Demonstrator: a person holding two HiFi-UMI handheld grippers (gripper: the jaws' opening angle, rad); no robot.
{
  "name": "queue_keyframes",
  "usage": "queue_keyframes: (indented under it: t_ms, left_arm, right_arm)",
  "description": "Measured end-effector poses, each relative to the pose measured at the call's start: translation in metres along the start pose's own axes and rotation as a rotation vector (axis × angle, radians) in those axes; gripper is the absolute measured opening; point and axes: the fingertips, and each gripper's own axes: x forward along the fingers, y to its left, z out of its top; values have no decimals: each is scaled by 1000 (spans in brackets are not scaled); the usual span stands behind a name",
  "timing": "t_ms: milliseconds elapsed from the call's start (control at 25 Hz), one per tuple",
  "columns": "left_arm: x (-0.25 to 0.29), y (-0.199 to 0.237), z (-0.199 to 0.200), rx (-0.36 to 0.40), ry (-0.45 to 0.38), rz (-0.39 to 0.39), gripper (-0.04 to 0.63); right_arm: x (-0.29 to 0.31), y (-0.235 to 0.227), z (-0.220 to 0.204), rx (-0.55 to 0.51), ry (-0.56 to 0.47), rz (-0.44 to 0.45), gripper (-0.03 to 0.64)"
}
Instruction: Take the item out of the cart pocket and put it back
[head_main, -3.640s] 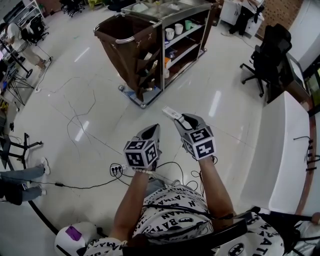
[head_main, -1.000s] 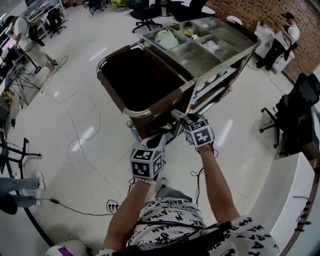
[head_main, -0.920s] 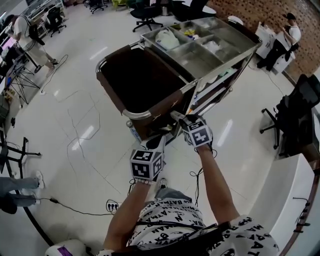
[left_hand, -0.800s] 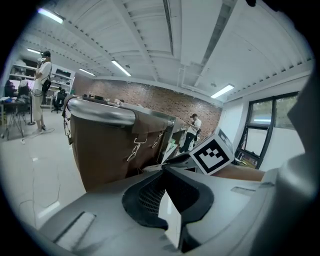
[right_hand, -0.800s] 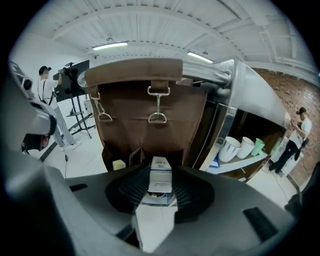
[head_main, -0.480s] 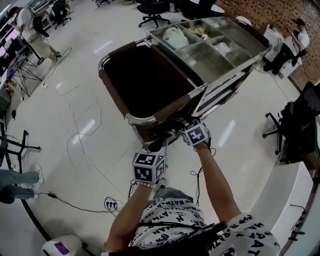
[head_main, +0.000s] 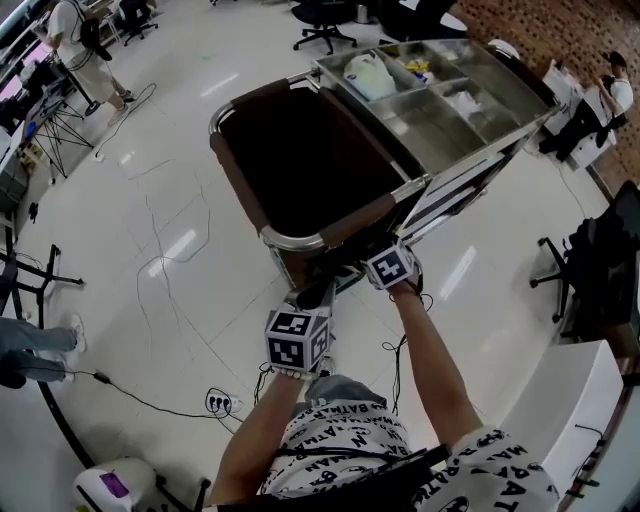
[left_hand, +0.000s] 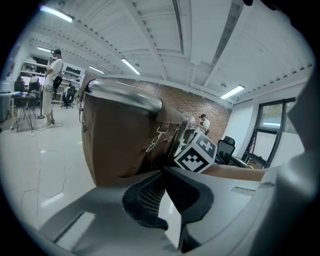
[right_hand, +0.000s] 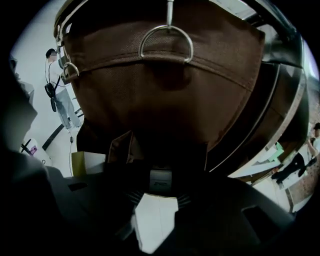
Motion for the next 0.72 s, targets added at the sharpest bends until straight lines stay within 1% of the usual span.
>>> queue_keyframes:
  t_ms: [240,320,480,600,720]
  left_arm:
    - [-9,4,-6,-12,6,14,0]
    - [-11,4,-8,-15,7,13,0]
    - [-15,1,-12,-13,11,4,0]
    - [-21,-4,-13,-2,7,-10,0]
    - [-31,-8,-13,13,3,-30,0]
  right_arm:
    - [-2,-1,0,-6,-18,-14,160]
    - [-4,-1,1,-1,-29,-18,176]
    - [-12,2,-1,18,-49,-15,176]
    - [-28,4,1,45,-89,-31,176]
    - [-56,2,0,98,-147,-71,176]
